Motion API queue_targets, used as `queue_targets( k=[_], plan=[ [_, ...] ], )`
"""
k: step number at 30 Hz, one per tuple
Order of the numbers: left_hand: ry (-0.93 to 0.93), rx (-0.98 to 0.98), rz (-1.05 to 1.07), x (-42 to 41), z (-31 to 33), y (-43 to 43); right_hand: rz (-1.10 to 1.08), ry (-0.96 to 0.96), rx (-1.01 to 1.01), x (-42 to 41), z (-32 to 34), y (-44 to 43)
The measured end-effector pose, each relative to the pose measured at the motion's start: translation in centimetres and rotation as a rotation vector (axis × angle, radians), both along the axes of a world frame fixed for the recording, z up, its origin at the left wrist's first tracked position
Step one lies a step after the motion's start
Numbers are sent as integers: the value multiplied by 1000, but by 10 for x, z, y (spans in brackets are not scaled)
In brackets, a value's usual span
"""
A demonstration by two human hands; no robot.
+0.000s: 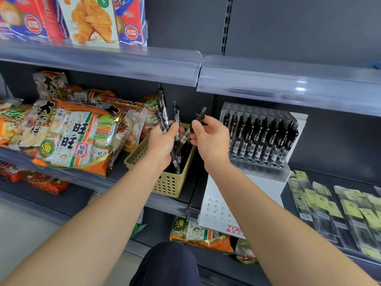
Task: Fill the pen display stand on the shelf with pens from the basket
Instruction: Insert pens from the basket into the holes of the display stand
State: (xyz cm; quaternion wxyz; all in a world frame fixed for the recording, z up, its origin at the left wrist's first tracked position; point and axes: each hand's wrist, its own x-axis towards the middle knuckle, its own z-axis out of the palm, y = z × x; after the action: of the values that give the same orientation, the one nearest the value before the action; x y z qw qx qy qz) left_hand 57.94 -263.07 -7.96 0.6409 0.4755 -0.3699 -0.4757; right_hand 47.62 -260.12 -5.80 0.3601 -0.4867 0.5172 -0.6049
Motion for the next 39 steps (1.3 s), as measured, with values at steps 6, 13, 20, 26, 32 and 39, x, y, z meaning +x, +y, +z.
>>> queue_targets(
  k=[6, 13, 20, 26, 32, 39],
  plan=[
    [-201, -143, 192, -12, 14, 8, -88, 3, -114, -27, 17, 14],
    [85, -49, 51, -34, 27, 19, -215, 96, -156, -66, 26, 22],
    [154, 123, -91, -56, 4, 38, -251, 174, -173, -83, 26, 27],
    [131, 148, -138, -65, -4, 49, -274, 271, -255, -80, 30, 22],
    [144, 147, -135, -67, -9, 56, -293, 411, -257, -77, 26, 14],
    [157, 168, -117, -63, -19, 56, -350, 502, -181, -73, 28, 10]
  ],
)
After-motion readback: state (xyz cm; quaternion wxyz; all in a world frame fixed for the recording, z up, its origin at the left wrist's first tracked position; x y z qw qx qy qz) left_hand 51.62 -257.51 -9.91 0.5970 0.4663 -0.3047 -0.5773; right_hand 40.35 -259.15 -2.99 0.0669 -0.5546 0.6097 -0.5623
